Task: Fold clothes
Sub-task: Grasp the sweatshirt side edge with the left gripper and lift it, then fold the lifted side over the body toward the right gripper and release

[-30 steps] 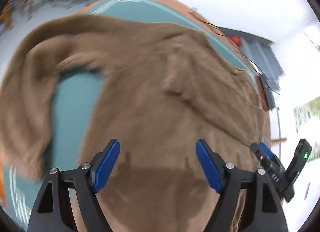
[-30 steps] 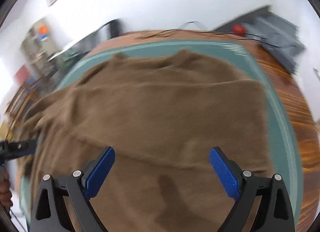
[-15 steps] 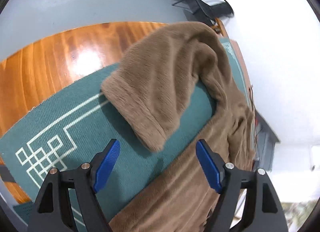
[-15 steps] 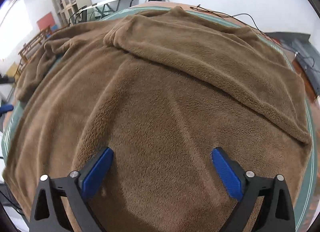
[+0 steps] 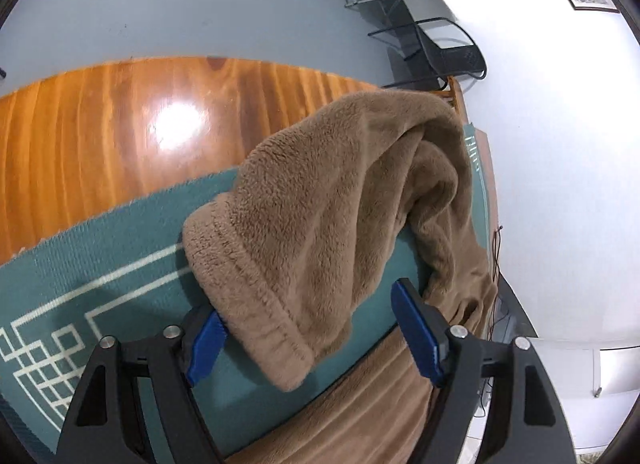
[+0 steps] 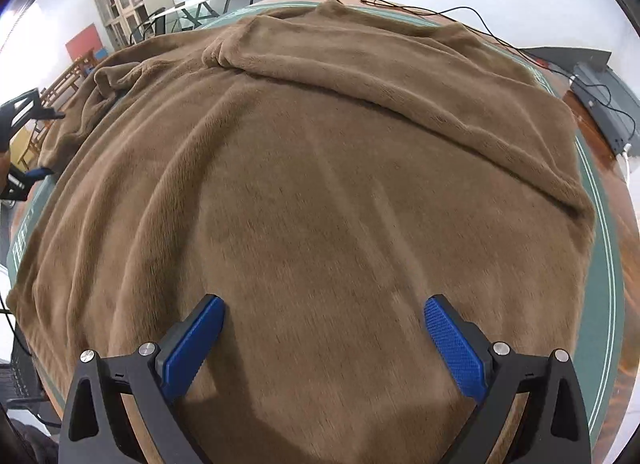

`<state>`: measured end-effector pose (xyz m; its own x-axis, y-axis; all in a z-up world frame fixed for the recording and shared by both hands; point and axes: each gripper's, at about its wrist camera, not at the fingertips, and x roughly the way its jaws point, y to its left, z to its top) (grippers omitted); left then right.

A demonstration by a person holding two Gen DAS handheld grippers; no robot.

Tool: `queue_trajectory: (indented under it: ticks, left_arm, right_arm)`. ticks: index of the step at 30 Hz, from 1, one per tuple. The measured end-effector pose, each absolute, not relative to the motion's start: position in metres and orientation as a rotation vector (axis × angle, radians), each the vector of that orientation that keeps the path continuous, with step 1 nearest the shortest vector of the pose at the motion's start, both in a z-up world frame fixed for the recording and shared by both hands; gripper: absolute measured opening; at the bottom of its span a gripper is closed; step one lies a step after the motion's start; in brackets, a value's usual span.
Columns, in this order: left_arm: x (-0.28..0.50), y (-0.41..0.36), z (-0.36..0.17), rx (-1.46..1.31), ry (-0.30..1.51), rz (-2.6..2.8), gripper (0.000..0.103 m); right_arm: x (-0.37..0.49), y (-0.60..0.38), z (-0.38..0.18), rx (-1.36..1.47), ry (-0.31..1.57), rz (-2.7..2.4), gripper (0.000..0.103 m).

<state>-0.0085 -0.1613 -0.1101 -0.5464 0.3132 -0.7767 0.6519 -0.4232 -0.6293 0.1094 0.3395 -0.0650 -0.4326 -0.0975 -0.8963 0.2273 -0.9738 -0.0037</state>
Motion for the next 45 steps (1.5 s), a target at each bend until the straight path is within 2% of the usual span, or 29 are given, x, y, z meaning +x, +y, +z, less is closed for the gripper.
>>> queue_trajectory:
  ticks: [2, 7, 18, 22, 27, 33, 40, 45]
  left_arm:
    - [-0.004, -0.173, -0.109, 1.392, 1.530, -2.071, 0.029]
    - [-0.008, -0.180, -0.085, 1.347, 1.464, -2.165, 0.026]
    - [-0.001, -0.234, 0.050, 1.103, 1.079, -2.427, 0.026]
    - [-0.019, -0.245, 0.087, 1.073, 0.971, -2.458, 0.026]
    - [-0.038, -0.237, 0.118, 1.098, 0.917, -2.506, 0.026]
    - [-0.073, -0.157, 0.141, 1.209, 0.858, -2.670, 0.026]
    - [-0.116, -0.028, 0.154, 1.402, 0.746, -2.894, 0.026]
    - [-0.138, 0.064, 0.144, 1.562, 0.627, -2.987, 0.026]
  right_arm:
    - [0.112, 0.342, -0.065, 1.550, 0.177, -2.506, 0.102]
    - [0.111, 0.341, -0.065, 1.543, 0.181, -2.514, 0.102]
    - [0.106, 0.339, -0.066, 1.540, 0.197, -2.516, 0.102]
    - [0.104, 0.339, -0.066, 1.542, 0.198, -2.515, 0.102]
    - [0.101, 0.340, -0.065, 1.543, 0.193, -2.518, 0.102]
    - [0.099, 0.343, -0.064, 1.548, 0.148, -2.543, 0.102]
    - [0.071, 0.371, -0.067, 1.552, -0.104, -2.576, 0.102]
    - [0.097, 0.376, -0.056, 1.546, -0.167, -2.650, 0.102]
